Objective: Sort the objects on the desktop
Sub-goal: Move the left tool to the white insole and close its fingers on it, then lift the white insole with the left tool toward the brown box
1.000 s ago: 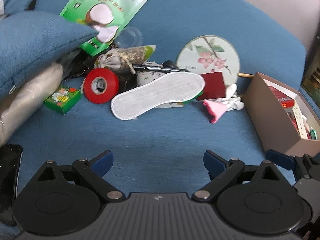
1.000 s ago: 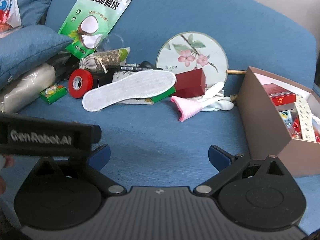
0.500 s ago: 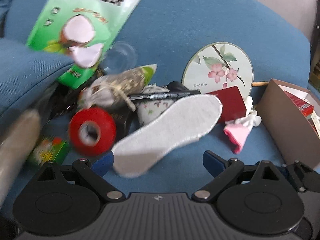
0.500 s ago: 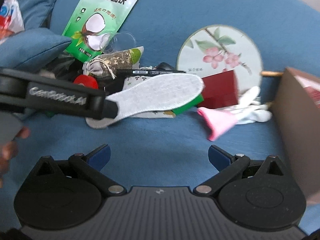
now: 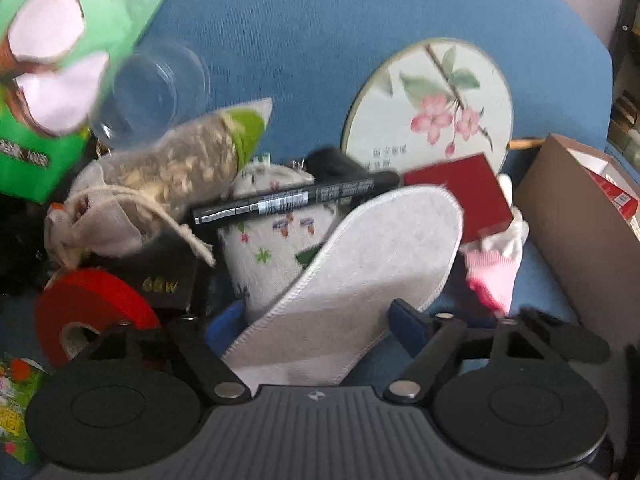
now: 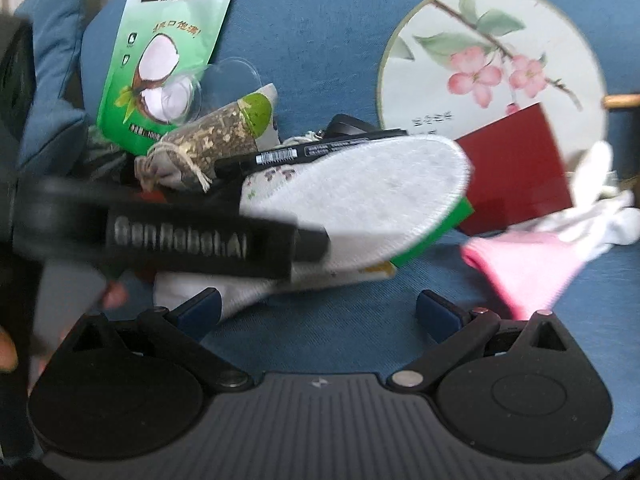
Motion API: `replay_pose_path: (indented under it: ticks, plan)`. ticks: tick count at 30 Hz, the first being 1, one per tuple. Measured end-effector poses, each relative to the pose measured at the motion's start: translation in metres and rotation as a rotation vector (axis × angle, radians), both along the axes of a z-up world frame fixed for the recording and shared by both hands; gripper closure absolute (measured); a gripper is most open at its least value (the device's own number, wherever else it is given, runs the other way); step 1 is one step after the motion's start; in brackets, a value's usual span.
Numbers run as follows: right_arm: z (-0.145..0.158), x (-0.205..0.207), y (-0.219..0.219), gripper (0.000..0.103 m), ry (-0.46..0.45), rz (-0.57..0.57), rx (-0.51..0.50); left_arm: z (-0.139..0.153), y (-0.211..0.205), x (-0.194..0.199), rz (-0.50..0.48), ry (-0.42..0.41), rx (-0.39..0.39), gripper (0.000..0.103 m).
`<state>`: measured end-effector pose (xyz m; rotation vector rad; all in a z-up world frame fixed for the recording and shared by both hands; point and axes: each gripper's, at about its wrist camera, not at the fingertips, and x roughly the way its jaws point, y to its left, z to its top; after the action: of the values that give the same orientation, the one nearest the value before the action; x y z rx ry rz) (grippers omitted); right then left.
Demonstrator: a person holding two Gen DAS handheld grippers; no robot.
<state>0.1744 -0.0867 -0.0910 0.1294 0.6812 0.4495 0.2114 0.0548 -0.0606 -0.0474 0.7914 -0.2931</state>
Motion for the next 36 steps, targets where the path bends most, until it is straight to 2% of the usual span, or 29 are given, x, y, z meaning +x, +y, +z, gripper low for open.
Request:
replay_pose_path:
  ticks: [2, 3, 4, 6, 10, 12, 14, 16, 27, 30, 32, 34, 36]
  plan:
    - [0.0, 0.006, 0.003, 0.004, -0.013, -0.007, 0.02, 0.0, -0.001, -0.001, -0.021, 0.0, 0.021, 0.026]
    - [-0.001, 0.009, 0.004, 0.009, -0.018, -0.014, 0.024, 0.0, 0.0, -0.002, -0.022, 0.004, 0.022, 0.029]
    - [0.0, 0.011, 0.006, 0.02, -0.018, -0.005, 0.016, -0.001, 0.001, -0.003, -0.017, 0.016, 0.015, 0.03]
    - [0.001, 0.009, 0.008, 0.025, -0.016, -0.01, 0.011, -0.004, 0.004, -0.005, 0.006, 0.047, -0.016, 0.035]
    - [0.003, -0.003, 0.005, 0.049, 0.001, 0.05, 0.016, -0.006, -0.005, -0.021, 0.016, 0.063, -0.012, 0.045]
    - [0.006, -0.016, 0.006, 0.053, -0.015, 0.076, -0.015, -0.005, -0.012, -0.032, 0.009, 0.071, -0.012, 0.053]
    - [0.008, -0.03, 0.003, 0.061, -0.038, 0.112, -0.043, -0.006, -0.017, -0.042, 0.013, 0.105, -0.053, 0.06]
    - [0.011, -0.046, -0.002, 0.062, -0.039, 0.123, -0.069, -0.008, -0.024, -0.056, 0.023, 0.126, -0.096, 0.061]
    - [0.015, -0.156, -0.075, 0.061, -0.025, 0.135, -0.151, -0.013, -0.095, -0.161, -0.053, 0.168, -0.157, 0.063]
    - [0.017, -0.181, -0.094, 0.059, -0.003, 0.112, -0.149, -0.016, -0.104, -0.173, -0.076, 0.183, -0.175, 0.06]
    - [0.016, -0.187, -0.102, 0.05, 0.037, 0.07, -0.124, -0.016, -0.105, -0.174, -0.071, 0.189, -0.167, 0.06]
    - [0.013, -0.187, -0.108, 0.047, 0.067, 0.025, -0.101, -0.014, -0.099, -0.166, -0.056, 0.215, -0.183, 0.059]
    - [0.012, -0.184, -0.11, 0.042, 0.083, -0.019, -0.111, -0.01, -0.097, -0.163, -0.036, 0.221, -0.184, 0.047]
